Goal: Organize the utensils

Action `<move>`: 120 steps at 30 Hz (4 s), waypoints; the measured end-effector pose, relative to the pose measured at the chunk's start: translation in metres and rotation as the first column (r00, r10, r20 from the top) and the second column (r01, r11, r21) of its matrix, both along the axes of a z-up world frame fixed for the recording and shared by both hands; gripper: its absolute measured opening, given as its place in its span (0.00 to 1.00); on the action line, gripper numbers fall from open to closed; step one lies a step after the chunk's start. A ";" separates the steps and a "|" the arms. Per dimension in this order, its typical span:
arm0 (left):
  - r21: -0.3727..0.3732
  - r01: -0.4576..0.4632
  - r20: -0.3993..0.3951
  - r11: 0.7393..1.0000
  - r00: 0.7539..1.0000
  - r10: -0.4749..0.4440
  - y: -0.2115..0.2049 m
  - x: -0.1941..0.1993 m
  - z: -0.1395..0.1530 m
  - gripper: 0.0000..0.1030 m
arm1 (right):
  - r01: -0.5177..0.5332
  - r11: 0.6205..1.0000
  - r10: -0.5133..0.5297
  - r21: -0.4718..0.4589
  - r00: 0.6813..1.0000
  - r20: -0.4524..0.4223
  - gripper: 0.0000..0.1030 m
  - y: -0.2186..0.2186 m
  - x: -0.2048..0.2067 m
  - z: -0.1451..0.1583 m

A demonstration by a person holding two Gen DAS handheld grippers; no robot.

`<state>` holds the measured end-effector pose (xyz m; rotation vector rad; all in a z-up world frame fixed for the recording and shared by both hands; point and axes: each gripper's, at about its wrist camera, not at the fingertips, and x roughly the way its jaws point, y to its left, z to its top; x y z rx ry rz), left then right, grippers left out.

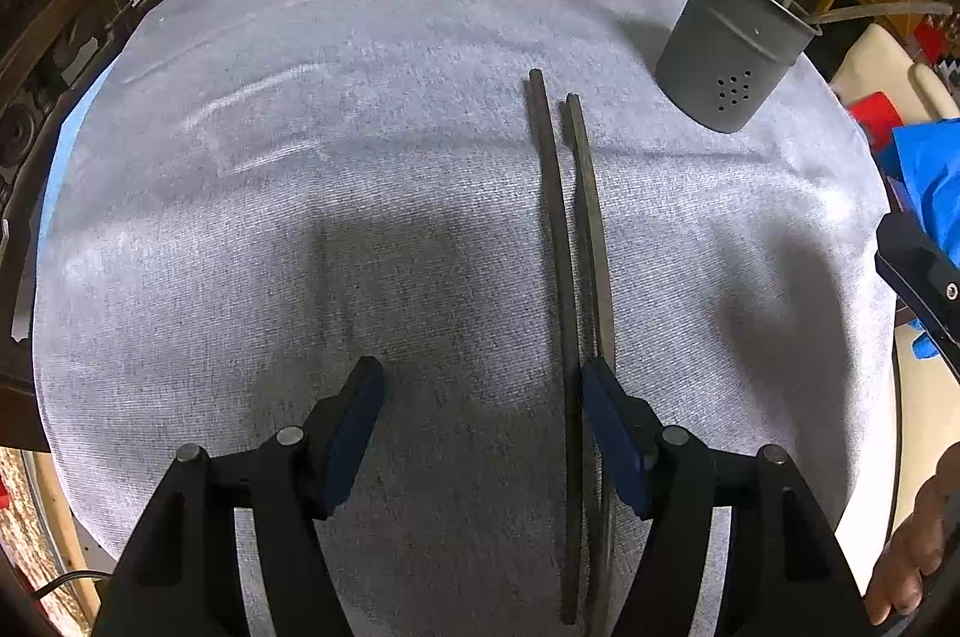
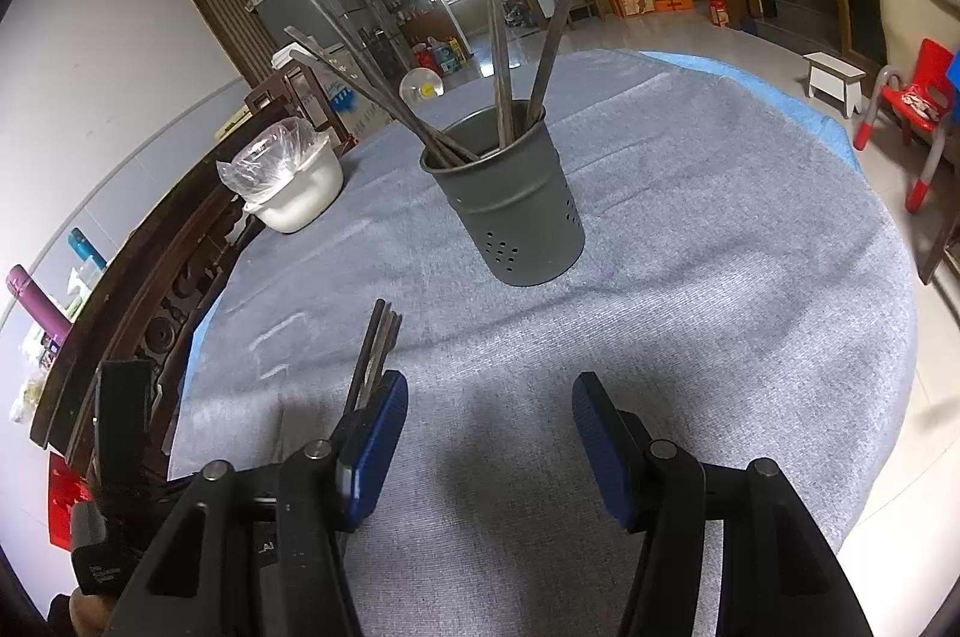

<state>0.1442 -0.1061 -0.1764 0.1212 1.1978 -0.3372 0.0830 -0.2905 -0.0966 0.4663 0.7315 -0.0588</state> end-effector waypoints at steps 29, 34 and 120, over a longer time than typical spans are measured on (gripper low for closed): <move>-0.145 -0.047 -0.031 0.988 0.999 0.043 0.061 -0.028 0.029 0.11 | -0.085 0.996 0.085 -0.002 0.995 -0.051 0.59 0.020 0.013 0.001; -0.141 -0.065 -0.001 0.988 0.998 0.066 0.071 -0.030 0.039 0.11 | -0.181 0.982 0.185 0.048 0.975 -0.120 0.55 0.042 0.042 -0.007; -0.113 -0.104 -0.075 0.988 0.993 0.096 0.097 -0.027 0.026 0.49 | -0.240 0.969 0.245 0.062 0.891 -0.383 0.22 0.077 0.136 -0.050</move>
